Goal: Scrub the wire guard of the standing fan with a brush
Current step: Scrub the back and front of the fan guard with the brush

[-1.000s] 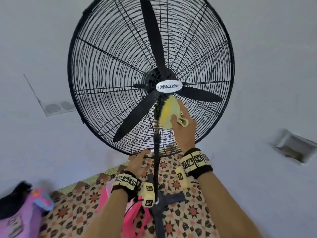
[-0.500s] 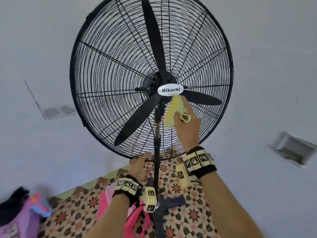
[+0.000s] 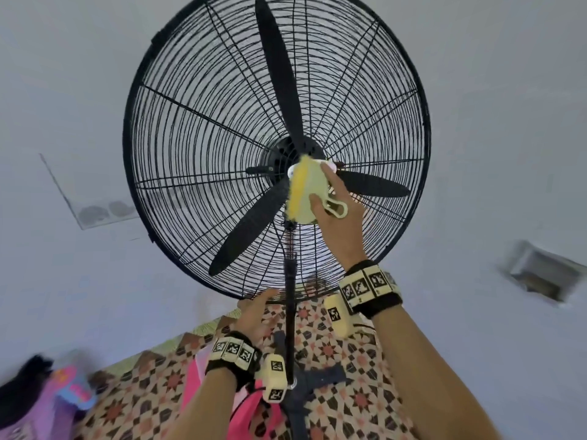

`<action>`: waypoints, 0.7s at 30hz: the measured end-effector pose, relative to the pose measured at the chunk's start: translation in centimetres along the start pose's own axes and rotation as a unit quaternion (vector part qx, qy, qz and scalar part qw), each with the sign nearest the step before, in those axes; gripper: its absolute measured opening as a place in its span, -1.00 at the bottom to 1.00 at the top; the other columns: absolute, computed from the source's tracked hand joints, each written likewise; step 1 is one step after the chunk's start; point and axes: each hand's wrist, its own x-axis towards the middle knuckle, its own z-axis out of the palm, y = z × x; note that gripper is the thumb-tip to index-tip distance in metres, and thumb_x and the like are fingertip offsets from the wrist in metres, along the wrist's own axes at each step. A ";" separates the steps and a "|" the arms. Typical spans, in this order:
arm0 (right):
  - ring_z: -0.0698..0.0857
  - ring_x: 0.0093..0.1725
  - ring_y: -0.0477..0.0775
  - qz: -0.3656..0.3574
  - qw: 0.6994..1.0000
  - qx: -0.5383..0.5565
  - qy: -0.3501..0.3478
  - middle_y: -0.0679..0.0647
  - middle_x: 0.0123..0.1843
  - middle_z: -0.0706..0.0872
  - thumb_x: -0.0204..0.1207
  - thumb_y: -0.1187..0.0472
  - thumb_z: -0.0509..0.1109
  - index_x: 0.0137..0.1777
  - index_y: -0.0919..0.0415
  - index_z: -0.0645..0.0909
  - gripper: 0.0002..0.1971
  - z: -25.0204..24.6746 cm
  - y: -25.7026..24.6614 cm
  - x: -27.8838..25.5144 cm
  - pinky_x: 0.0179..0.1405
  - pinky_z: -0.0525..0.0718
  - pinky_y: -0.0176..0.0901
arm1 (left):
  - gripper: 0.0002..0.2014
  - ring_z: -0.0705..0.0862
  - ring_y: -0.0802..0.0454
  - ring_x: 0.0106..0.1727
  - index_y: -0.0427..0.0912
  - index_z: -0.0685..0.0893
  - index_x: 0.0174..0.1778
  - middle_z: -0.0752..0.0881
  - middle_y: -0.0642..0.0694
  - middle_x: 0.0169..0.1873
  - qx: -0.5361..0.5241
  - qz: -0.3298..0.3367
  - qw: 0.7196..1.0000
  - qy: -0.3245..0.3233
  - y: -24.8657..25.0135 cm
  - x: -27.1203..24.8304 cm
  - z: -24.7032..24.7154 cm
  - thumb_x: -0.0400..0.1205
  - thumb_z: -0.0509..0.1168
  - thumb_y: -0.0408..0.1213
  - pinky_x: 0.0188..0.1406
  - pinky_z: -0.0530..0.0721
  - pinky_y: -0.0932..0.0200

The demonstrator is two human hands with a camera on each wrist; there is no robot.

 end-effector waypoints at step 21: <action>0.74 -0.13 -0.28 0.075 0.995 0.000 0.070 -0.26 -0.01 0.77 0.70 0.22 0.40 0.56 0.08 0.57 -0.57 -2.1 0.9 1.6 -0.03 0.78 -0.28 | -0.62 0.73 -0.07 0.26 0.17 0.76 0.32 0.68 -0.18 0.32 0.030 -0.040 0.996 -0.067 2.4 4.5 -2.7 0.60 0.54 0.12 0.12 0.75 0.21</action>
